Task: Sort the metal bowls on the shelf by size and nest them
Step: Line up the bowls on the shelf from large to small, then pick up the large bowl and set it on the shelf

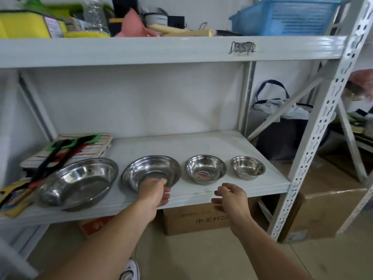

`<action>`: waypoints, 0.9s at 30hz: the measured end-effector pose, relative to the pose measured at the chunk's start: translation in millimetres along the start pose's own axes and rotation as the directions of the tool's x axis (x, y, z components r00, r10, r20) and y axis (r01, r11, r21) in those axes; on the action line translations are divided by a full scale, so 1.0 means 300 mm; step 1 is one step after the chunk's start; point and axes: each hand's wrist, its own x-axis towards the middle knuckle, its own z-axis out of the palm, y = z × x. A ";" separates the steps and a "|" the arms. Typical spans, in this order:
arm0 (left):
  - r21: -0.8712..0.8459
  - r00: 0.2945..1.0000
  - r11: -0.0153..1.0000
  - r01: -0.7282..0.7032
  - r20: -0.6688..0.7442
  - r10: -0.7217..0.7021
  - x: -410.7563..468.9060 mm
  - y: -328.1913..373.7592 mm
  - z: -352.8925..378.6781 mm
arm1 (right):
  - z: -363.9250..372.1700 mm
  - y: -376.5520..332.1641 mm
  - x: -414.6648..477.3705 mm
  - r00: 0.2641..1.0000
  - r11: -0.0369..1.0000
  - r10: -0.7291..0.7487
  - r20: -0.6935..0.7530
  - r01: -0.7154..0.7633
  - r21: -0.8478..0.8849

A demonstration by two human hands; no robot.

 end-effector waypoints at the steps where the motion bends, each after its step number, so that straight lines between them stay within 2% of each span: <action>1: 0.008 1.000 1.000 -0.005 -0.023 0.005 0.003 -0.001 -0.023 | 0.017 0.003 -0.003 1.000 1.000 -0.002 0.015 0.002 -0.006; 5: 0.148 0.979 0.989 -0.010 -0.198 0.039 0.045 -0.044 -0.127 | 0.097 0.005 0.010 0.997 0.999 -0.009 0.073 0.012 -0.032; 8: 0.170 0.953 0.983 0.073 -0.301 -0.019 0.120 -0.087 -0.217 | 0.195 -0.003 0.051 0.991 0.998 -0.016 0.136 0.025 -0.064; 11: 0.035 0.963 0.994 0.106 -0.252 -0.094 0.198 -0.097 -0.271 | 0.320 -0.013 0.108 0.979 0.987 0.033 0.202 -0.001 -0.159; 16: 0.045 0.983 0.998 0.049 -0.182 -0.040 0.301 -0.109 -0.279 | 0.467 0.012 0.187 0.980 0.978 0.091 0.180 -0.053 -0.202; 20: 0.059 0.984 0.998 -0.028 -0.174 0.038 0.323 -0.095 -0.290 | 0.501 0.009 0.187 0.992 0.973 0.036 0.121 -0.008 -0.229; 23: 0.065 0.975 0.987 -0.150 -0.158 0.158 0.295 -0.007 -0.320 | 0.523 -0.066 0.170 0.995 0.977 -0.058 0.080 0.073 -0.199; 25: 0.034 0.957 0.978 -0.208 -0.199 0.210 0.274 0.068 -0.370 | 0.565 -0.134 0.135 0.987 0.973 -0.120 0.107 0.139 -0.186; 27: -0.045 0.942 0.974 -0.221 -0.268 0.201 0.257 0.137 -0.453 | 0.634 -0.197 0.083 0.972 0.969 -0.166 0.169 0.193 -0.154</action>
